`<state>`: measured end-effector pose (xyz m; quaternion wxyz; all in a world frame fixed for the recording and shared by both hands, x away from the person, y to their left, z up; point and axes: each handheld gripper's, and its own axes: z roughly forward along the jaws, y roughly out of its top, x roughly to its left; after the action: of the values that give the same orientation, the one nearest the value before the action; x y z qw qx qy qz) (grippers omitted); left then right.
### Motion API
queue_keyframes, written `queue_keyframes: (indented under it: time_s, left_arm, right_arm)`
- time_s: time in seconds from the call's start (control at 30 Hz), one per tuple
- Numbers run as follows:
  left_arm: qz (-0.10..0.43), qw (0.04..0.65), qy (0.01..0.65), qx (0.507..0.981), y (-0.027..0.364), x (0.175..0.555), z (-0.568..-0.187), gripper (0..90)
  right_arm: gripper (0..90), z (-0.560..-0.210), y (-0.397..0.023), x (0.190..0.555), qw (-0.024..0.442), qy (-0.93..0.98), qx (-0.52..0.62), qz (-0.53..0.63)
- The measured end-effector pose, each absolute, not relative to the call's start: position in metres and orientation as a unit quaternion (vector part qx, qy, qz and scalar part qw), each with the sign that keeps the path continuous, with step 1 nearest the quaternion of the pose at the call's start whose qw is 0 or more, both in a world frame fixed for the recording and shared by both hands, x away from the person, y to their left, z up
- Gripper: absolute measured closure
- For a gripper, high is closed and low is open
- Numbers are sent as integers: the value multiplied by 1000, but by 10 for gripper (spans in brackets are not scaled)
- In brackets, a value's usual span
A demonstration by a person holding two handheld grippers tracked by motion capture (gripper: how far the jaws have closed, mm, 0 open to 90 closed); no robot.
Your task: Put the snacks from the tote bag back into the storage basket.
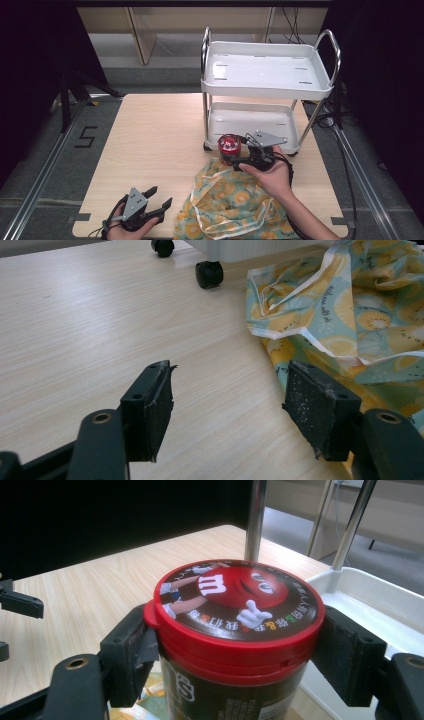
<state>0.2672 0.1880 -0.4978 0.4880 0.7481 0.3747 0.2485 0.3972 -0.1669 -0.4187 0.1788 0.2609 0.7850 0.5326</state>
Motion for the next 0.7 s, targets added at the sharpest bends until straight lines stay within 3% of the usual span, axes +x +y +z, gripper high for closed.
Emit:
queue_keyframes:
  time_s: [0.7]
  left_arm:
    - [247, 486, 380, 747, 188, 266, -498, 352]
  right_arm:
    - [260, -421, -166, 407, 177, 782, 269, 535]
